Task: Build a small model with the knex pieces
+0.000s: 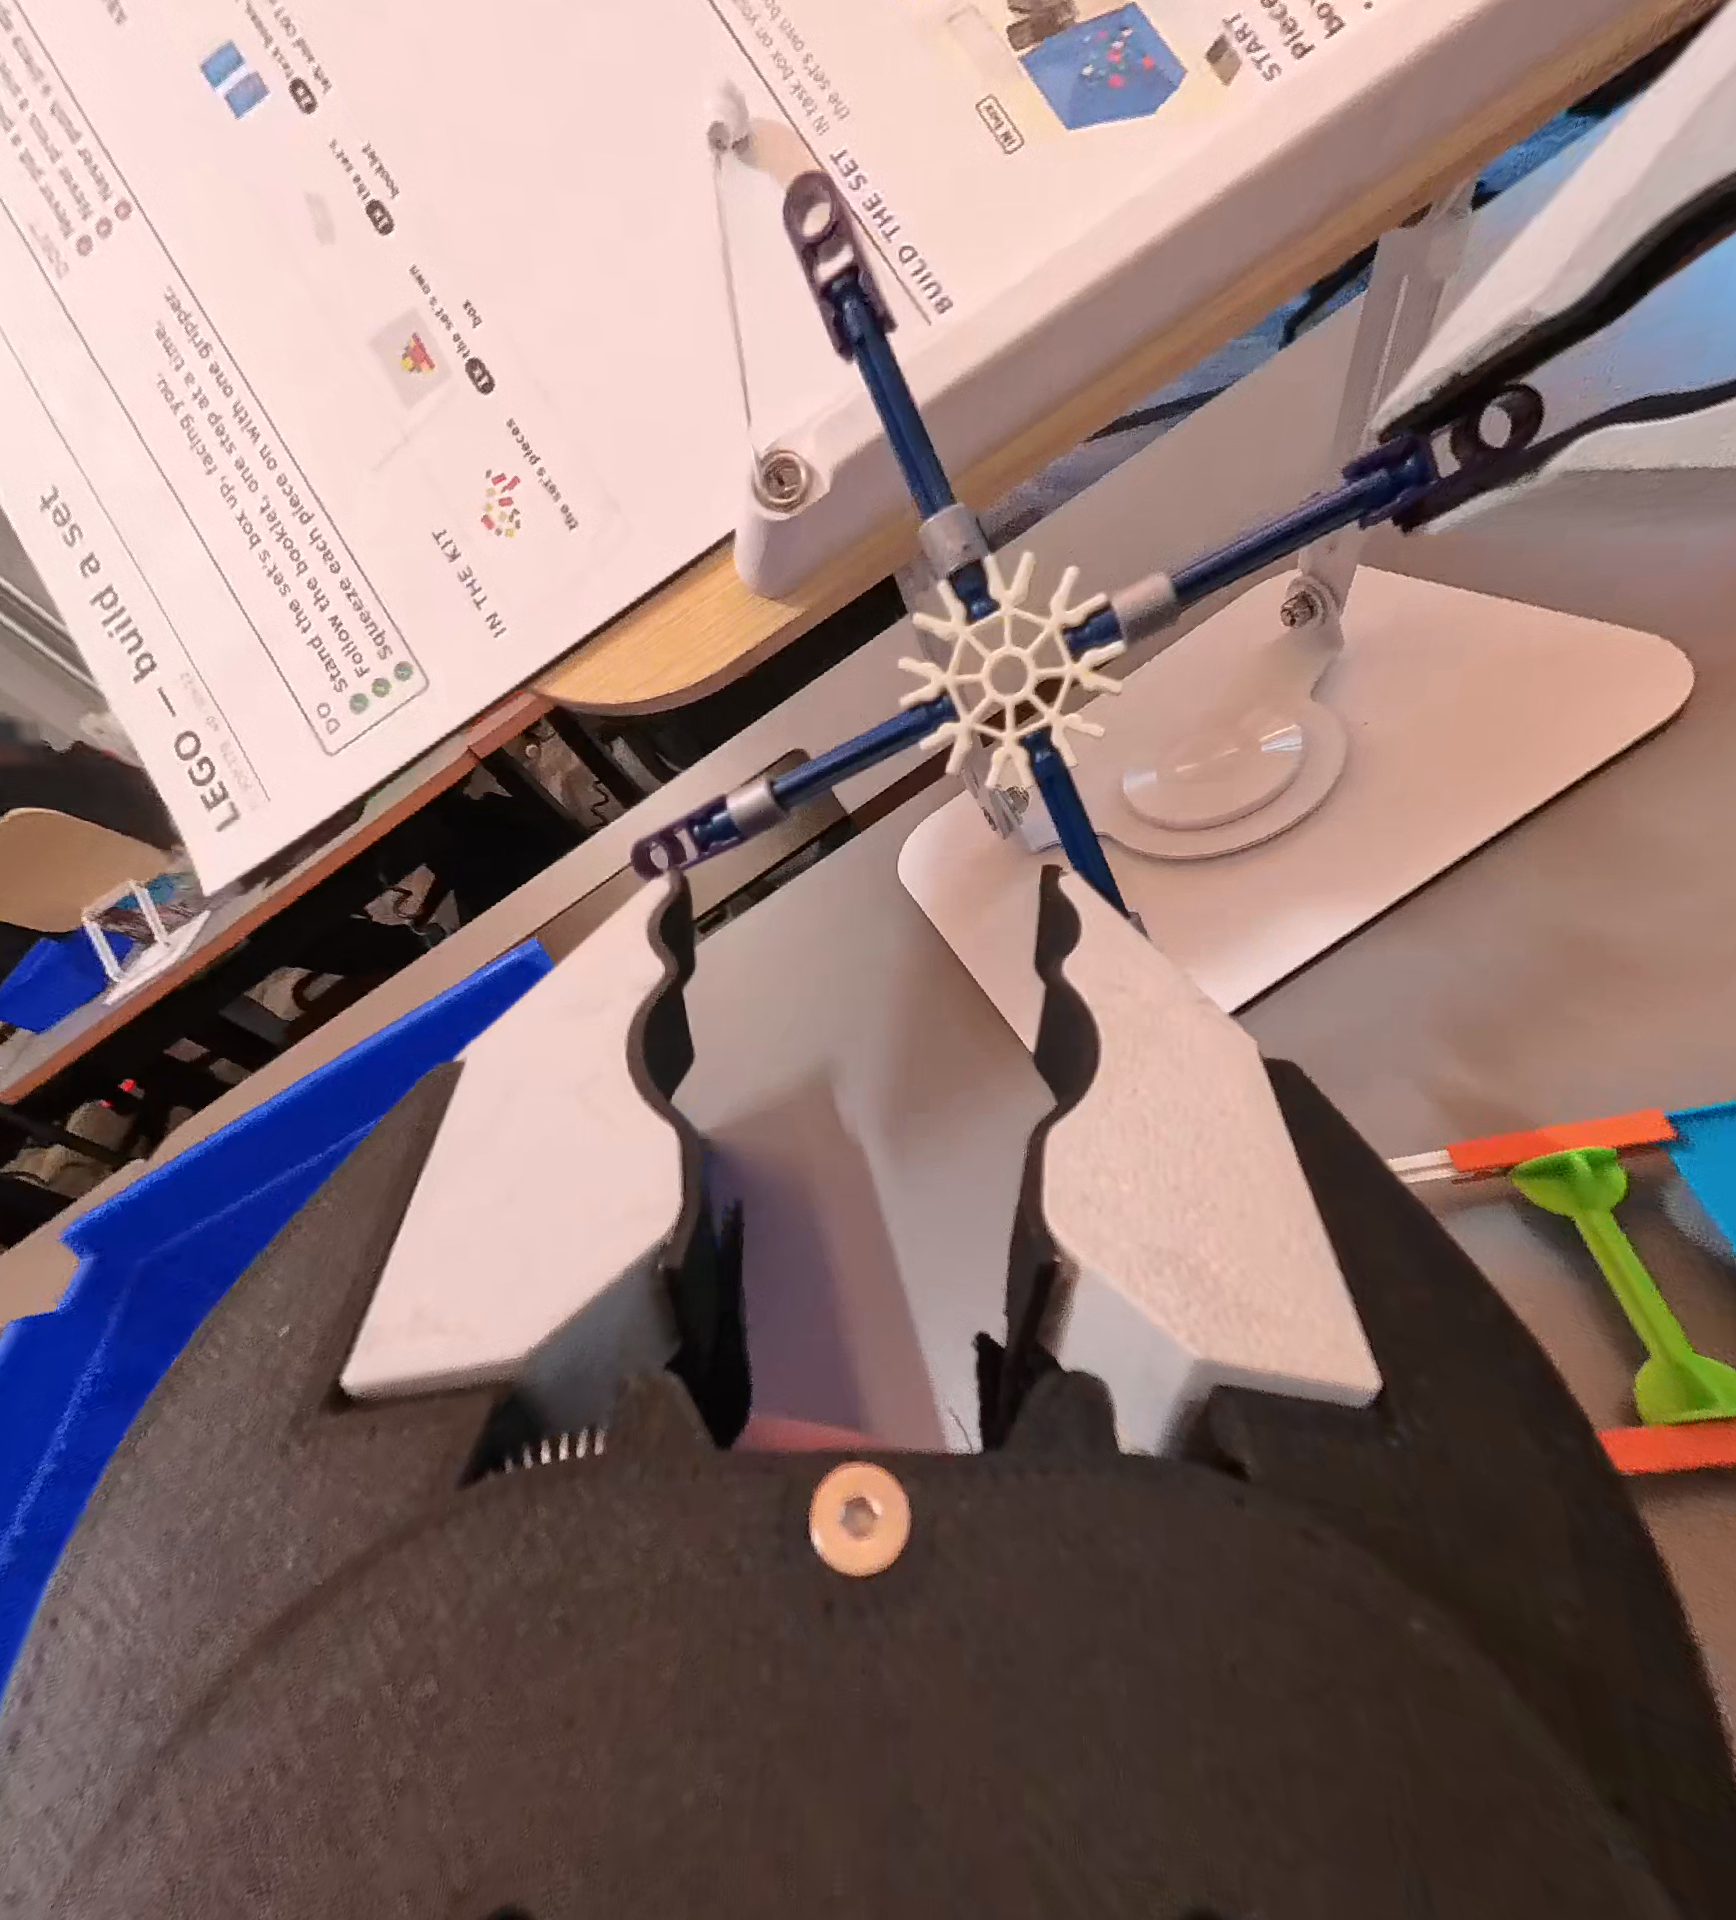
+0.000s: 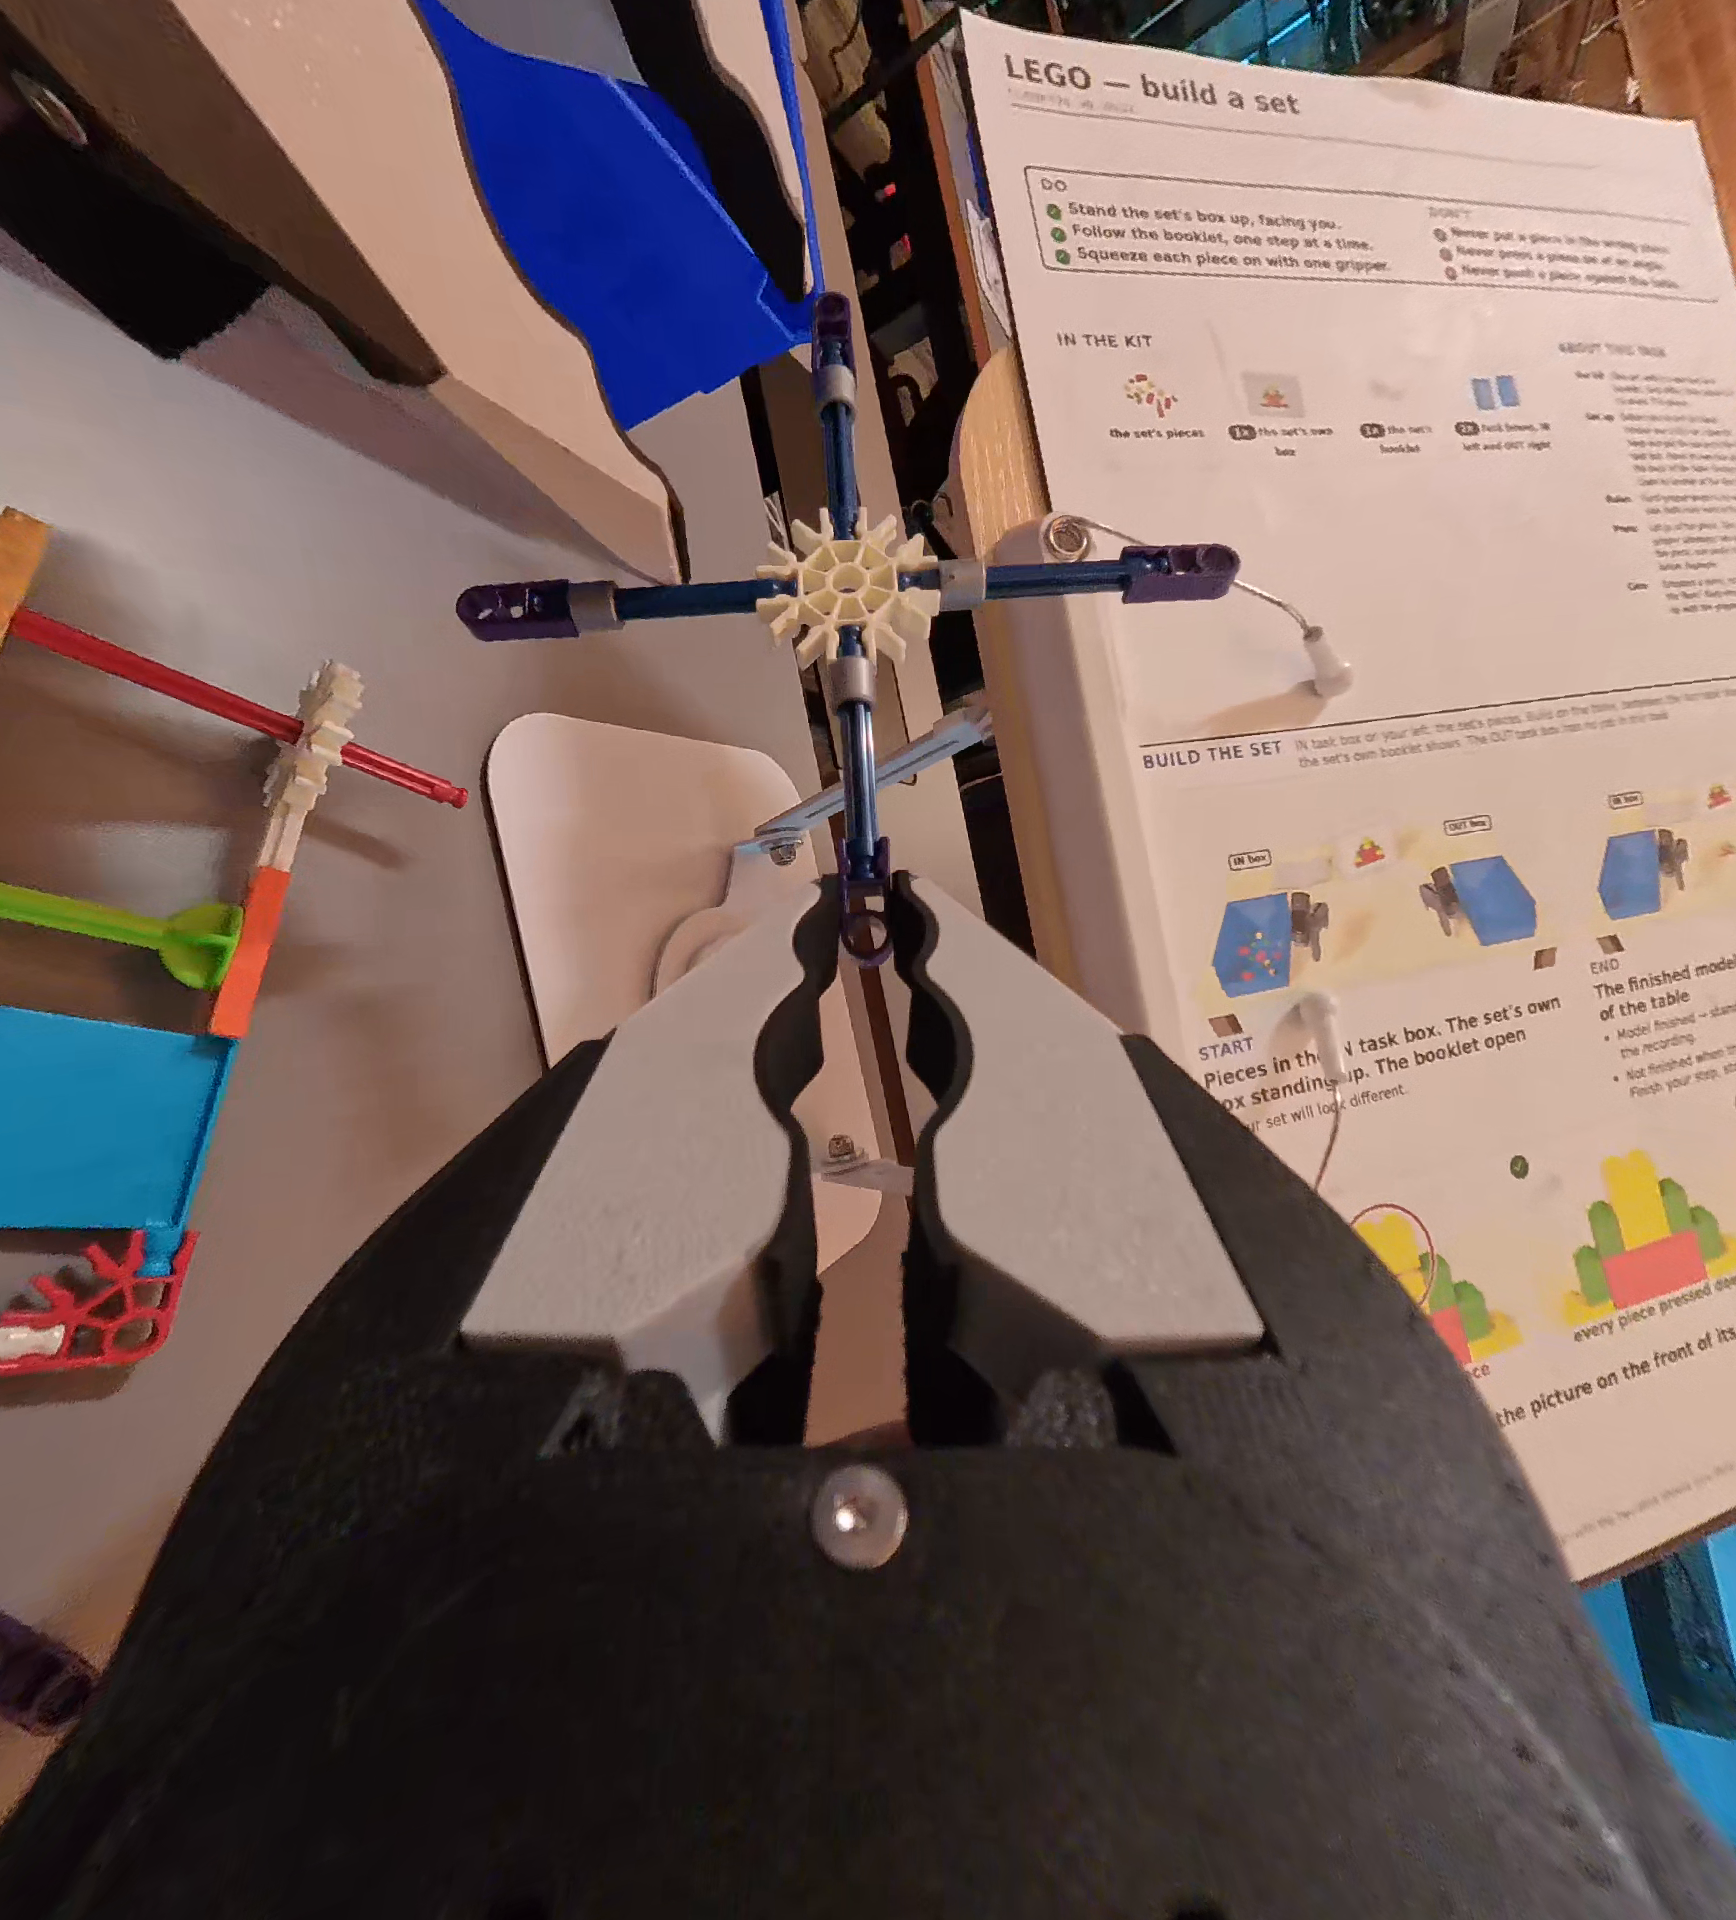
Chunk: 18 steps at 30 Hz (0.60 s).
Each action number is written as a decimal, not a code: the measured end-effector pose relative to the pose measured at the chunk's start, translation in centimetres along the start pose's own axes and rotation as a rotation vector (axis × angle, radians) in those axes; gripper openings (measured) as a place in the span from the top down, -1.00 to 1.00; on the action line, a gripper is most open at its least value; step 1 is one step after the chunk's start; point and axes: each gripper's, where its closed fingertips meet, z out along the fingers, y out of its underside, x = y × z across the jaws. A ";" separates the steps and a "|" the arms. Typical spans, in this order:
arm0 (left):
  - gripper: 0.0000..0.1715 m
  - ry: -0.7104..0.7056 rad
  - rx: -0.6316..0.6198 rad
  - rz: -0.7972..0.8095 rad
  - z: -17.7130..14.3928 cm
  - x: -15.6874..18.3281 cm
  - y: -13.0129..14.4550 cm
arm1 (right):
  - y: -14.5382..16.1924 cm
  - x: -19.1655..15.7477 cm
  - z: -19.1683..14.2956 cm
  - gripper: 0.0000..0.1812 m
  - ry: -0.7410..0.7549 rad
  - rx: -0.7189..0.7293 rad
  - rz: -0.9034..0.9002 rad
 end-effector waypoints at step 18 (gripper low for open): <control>0.21 0.064 0.008 -0.068 0.1 0.9 0.3 | -0.8 -0.4 0.3 0.93 0.013 0.007 -0.002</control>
